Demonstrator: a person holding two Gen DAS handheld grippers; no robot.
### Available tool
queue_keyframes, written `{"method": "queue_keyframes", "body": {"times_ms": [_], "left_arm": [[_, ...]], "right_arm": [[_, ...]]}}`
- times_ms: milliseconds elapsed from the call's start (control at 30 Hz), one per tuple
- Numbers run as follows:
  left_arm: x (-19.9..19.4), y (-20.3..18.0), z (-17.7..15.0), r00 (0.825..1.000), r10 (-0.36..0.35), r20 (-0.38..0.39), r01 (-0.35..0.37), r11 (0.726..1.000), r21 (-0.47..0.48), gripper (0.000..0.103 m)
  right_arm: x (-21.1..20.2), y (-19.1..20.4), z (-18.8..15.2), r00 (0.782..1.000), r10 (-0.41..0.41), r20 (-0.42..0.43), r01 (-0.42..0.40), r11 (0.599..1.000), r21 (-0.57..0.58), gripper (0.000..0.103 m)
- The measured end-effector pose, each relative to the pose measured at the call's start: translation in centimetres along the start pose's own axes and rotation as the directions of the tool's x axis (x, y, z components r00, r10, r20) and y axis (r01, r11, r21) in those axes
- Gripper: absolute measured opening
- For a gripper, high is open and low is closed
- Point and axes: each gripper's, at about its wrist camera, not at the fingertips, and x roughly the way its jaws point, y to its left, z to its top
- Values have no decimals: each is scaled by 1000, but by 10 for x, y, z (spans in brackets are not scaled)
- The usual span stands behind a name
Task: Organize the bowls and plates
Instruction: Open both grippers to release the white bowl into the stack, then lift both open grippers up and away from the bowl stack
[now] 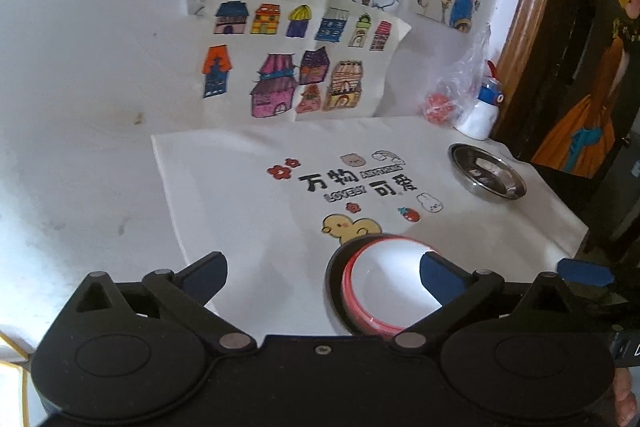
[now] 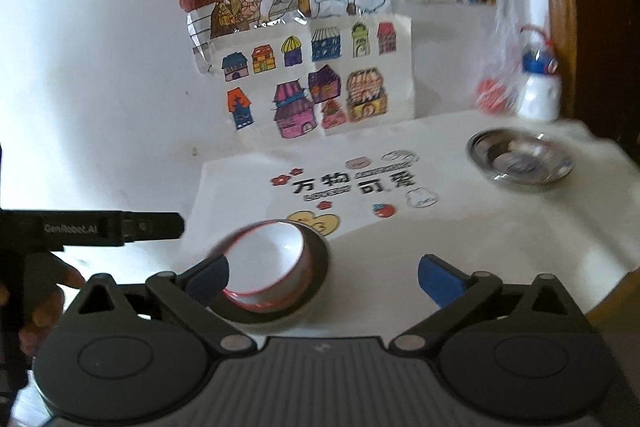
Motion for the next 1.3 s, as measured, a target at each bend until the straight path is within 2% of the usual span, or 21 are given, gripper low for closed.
{"method": "queue_keyframes", "body": {"times_ms": [167,267,367,500,633,833,1300], "left_arm": [[-6,1,-22,995,97,3,-97,995,-14,102],[-10,3,-35,989,144,17,-144,989,-31,102],[-12,3,-45,984,180,7,-179,983,-29,102],[-16,5,-57,976,216,6,-216,975,-44,102],[-18,8,-65,978,208,-32,-210,976,-53,102],[-17,9,-70,979,193,-63,-196,979,-55,102],[1,7,-59,979,162,-121,-162,987,5,102]], "right_arm": [[-12,10,-23,996,-63,63,64,998,-19,103],[-12,12,-35,991,-118,68,119,993,-2,103],[-7,10,-43,990,-137,27,136,990,34,103],[0,6,-56,995,-83,-51,86,995,49,103],[2,4,-62,996,4,-89,5,995,96,103],[6,9,-62,992,-49,-119,55,997,46,103],[16,-5,-50,992,-46,-115,53,997,58,103]]}}
